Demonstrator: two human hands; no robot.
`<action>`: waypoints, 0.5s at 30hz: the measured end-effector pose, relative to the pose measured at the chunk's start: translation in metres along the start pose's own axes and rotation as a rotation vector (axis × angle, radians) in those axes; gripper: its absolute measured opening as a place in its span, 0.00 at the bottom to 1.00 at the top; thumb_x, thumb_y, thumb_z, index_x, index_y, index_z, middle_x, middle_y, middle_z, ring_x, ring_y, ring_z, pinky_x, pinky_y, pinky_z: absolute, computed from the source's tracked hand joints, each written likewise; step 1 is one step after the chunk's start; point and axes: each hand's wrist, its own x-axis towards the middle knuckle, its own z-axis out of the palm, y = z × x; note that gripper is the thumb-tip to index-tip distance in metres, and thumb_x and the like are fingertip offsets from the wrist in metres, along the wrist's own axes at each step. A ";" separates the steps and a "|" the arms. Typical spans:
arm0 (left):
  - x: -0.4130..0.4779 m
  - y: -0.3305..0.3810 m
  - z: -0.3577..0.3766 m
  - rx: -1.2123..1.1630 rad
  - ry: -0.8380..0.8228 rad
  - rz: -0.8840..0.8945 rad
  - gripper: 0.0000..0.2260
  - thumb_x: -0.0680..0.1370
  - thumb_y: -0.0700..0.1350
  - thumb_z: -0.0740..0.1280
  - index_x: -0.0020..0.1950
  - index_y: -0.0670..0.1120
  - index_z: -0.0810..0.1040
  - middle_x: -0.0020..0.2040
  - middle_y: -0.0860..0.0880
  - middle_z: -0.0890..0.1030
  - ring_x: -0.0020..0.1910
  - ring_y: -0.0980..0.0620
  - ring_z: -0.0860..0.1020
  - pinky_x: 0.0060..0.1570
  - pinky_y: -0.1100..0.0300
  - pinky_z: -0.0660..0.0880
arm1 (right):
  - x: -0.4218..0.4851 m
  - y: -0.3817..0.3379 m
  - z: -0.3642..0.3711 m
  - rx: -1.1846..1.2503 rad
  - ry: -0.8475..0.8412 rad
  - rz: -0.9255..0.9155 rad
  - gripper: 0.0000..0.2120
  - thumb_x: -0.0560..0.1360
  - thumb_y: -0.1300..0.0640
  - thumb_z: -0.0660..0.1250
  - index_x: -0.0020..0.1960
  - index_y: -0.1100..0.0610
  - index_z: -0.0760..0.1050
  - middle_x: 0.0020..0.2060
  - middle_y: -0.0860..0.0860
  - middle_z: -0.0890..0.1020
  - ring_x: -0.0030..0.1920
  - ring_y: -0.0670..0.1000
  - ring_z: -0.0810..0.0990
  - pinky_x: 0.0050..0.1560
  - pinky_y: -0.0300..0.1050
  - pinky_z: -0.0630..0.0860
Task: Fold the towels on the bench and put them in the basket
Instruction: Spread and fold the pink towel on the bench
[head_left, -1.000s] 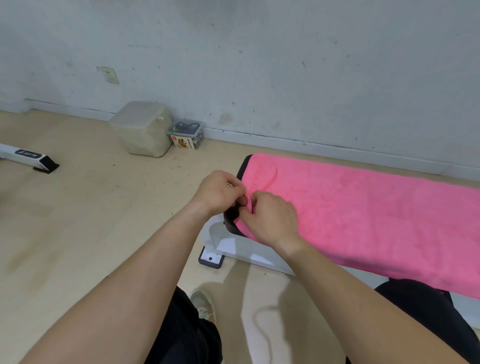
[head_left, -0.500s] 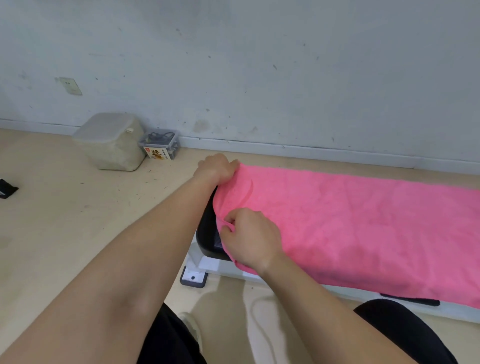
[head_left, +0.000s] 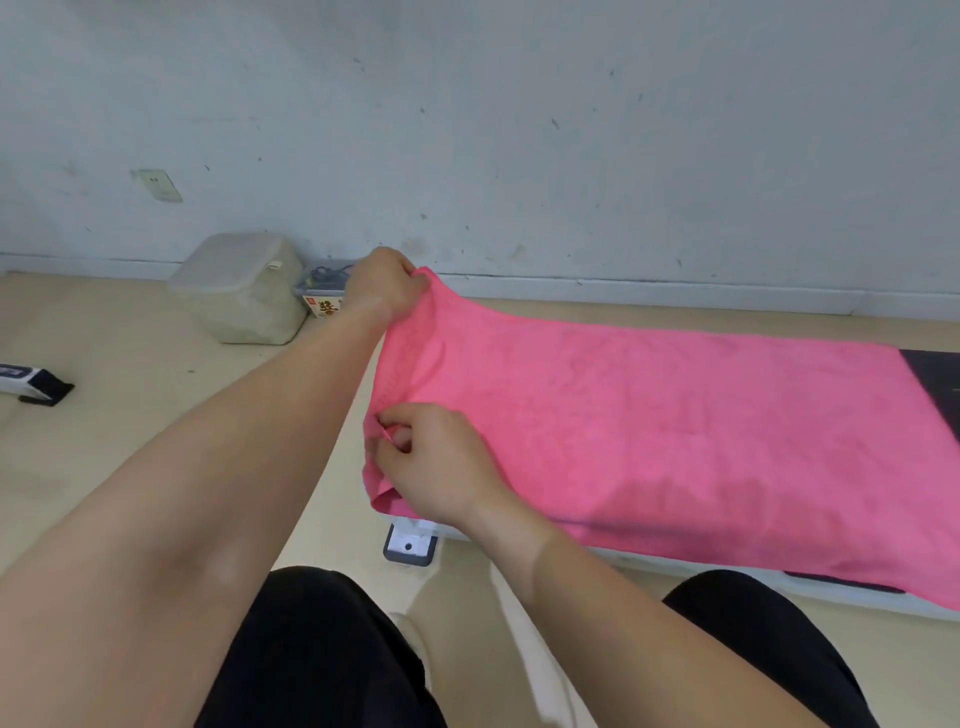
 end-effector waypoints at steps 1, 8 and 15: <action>-0.002 0.004 -0.006 0.005 0.011 0.000 0.10 0.78 0.48 0.67 0.37 0.46 0.79 0.39 0.44 0.82 0.49 0.40 0.81 0.45 0.56 0.74 | -0.003 -0.004 -0.005 0.033 0.021 -0.012 0.10 0.77 0.56 0.63 0.39 0.59 0.75 0.23 0.51 0.69 0.28 0.53 0.65 0.34 0.49 0.70; -0.024 0.069 -0.021 -0.037 0.010 0.049 0.09 0.77 0.50 0.67 0.42 0.47 0.82 0.41 0.45 0.81 0.41 0.45 0.77 0.44 0.58 0.73 | -0.039 0.007 -0.092 0.125 0.179 0.049 0.13 0.78 0.54 0.66 0.40 0.62 0.78 0.24 0.51 0.69 0.28 0.46 0.62 0.32 0.46 0.63; -0.067 0.181 0.010 -0.206 -0.075 0.120 0.10 0.73 0.45 0.65 0.38 0.40 0.81 0.38 0.42 0.83 0.33 0.43 0.79 0.41 0.50 0.81 | -0.110 0.049 -0.206 0.066 0.421 0.201 0.12 0.75 0.51 0.71 0.36 0.56 0.79 0.26 0.47 0.78 0.28 0.41 0.72 0.34 0.40 0.69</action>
